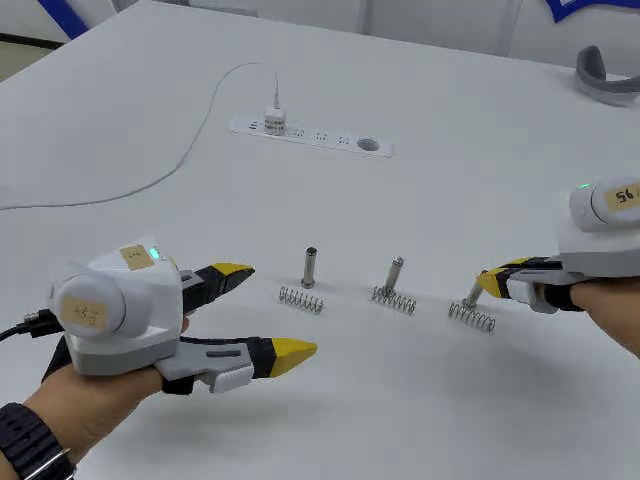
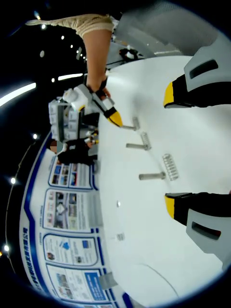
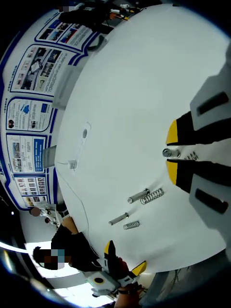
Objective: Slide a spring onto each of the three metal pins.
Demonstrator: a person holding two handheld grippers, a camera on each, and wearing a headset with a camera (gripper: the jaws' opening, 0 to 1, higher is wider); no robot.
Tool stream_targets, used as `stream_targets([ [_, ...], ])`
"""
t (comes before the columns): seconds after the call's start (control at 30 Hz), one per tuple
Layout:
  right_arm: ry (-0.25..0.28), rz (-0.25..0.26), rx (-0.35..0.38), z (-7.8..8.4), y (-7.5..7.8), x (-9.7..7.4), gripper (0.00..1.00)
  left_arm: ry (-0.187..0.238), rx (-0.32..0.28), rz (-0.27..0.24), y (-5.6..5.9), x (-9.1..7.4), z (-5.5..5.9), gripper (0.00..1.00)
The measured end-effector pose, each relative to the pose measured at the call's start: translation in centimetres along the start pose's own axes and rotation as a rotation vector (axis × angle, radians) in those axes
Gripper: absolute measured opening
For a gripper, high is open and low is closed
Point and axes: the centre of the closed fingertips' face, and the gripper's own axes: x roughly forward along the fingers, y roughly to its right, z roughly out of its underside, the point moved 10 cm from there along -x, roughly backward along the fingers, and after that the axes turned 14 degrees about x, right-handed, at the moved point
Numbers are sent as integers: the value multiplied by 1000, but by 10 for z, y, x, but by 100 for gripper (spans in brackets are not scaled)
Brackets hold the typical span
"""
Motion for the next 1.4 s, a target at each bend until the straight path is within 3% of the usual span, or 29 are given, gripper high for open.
stream_targets([
  [0.2, 4, -15, -18, 5, 7, -6, 12, -3, -1, -1, 0, -1, 1, 72],
  [0.4, -43, -109, -106, 20, 11, 0, 12, -5, 3, 3, 1, -1, 1, 72],
  [0.7, -99, -185, -213, 26, 12, 12, 17, -8, 6, 8, 1, -1, 1, 72],
  [0.9, -143, -197, -285, 26, 11, 18, 18, -10, 3, 7, 1, -1, 2, 72],
  [1.4, -228, -231, -352, 25, 11, 28, 16, -6, 1, 20, 6, 1, 0, 72],
])
